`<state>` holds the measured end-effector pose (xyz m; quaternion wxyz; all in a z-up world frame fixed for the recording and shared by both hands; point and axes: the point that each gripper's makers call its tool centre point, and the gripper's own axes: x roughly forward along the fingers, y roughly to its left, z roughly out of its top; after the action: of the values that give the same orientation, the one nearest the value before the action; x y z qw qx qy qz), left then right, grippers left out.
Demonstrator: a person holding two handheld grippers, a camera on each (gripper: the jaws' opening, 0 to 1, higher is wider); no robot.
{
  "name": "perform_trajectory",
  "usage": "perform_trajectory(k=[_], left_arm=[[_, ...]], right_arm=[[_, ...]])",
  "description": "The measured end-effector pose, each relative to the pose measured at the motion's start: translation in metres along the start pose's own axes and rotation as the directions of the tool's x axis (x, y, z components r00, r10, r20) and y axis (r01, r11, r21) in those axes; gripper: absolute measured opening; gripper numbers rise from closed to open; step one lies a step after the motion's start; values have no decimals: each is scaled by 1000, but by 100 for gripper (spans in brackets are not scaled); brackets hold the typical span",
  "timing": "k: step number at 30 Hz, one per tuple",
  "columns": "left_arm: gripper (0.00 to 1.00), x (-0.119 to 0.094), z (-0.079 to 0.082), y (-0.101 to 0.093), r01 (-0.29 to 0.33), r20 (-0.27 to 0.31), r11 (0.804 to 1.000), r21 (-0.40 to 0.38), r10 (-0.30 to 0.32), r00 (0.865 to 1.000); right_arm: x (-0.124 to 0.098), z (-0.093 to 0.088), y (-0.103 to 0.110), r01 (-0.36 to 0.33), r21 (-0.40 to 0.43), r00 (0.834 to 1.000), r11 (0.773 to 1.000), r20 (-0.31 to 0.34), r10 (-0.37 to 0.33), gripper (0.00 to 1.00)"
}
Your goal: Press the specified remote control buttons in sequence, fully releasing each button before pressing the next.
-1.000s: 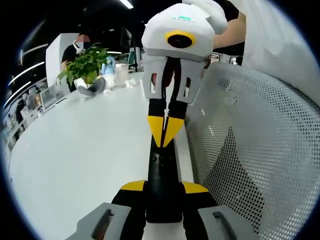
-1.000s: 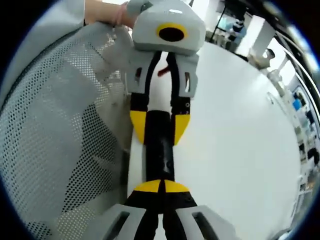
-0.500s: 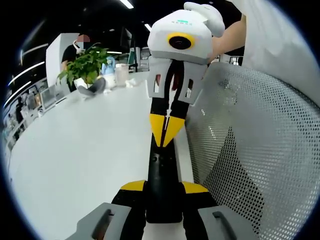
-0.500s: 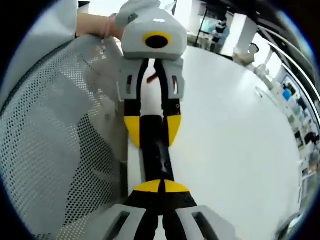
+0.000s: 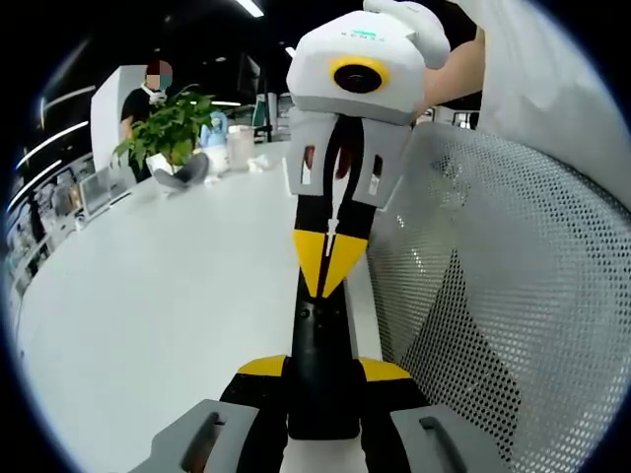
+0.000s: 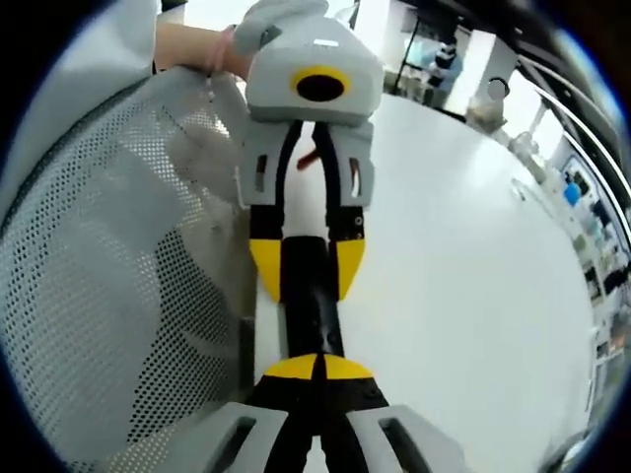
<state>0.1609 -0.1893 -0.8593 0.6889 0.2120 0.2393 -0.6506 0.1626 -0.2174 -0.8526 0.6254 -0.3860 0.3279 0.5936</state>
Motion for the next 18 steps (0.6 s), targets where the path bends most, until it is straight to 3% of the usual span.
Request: perform_trajectory(k=[18], left_arm=[[26,0,0,0,1,0,1000,0,-1,1000]], right_arm=[[2,0,0,-30,-32,997,999,-65,28,0]])
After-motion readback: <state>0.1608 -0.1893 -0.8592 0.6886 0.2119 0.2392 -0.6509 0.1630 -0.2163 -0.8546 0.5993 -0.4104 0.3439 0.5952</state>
